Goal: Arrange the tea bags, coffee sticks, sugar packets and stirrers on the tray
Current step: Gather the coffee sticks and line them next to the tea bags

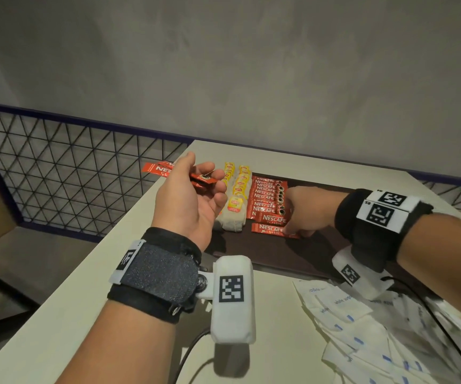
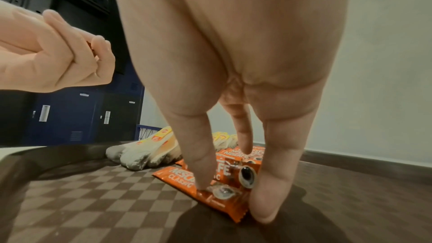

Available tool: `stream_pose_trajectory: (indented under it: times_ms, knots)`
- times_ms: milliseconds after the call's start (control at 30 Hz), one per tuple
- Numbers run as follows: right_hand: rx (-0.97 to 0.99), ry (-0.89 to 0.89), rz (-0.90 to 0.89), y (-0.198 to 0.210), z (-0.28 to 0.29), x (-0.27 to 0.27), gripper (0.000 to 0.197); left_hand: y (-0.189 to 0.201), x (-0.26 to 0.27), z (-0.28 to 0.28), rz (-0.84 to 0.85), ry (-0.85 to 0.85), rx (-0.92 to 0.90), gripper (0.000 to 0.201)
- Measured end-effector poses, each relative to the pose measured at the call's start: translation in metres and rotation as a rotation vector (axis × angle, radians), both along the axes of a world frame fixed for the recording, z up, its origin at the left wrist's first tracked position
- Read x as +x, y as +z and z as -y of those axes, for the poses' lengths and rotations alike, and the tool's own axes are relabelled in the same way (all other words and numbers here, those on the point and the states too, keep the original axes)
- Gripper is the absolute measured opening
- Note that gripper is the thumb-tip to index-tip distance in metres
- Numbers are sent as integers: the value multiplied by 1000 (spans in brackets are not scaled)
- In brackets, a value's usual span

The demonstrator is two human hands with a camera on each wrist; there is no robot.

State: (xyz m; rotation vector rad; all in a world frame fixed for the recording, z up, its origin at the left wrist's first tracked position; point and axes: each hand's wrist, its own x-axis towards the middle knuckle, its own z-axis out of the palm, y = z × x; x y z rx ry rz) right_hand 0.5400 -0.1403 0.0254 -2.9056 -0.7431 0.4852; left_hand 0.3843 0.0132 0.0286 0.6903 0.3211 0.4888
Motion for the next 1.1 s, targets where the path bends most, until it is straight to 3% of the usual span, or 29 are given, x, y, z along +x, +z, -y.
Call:
stream_pose_trajectory:
  times_ms: [233, 433, 700, 1100]
  knots:
    - [-27, 78, 27, 2, -8, -7, 37, 0, -2, 0, 11, -16, -34, 34]
    - [-190, 125, 216, 3, -17, -6, 30, 0, 0, 1, 16, -26, -35, 34]
    - [-174, 75, 185, 4, -25, 1, 20, 1, 1, 3, 6, -42, -14, 33]
    - [-118, 120, 275, -1, -28, 7, 19, 0, 1, 3, -9, -49, 3, 31]
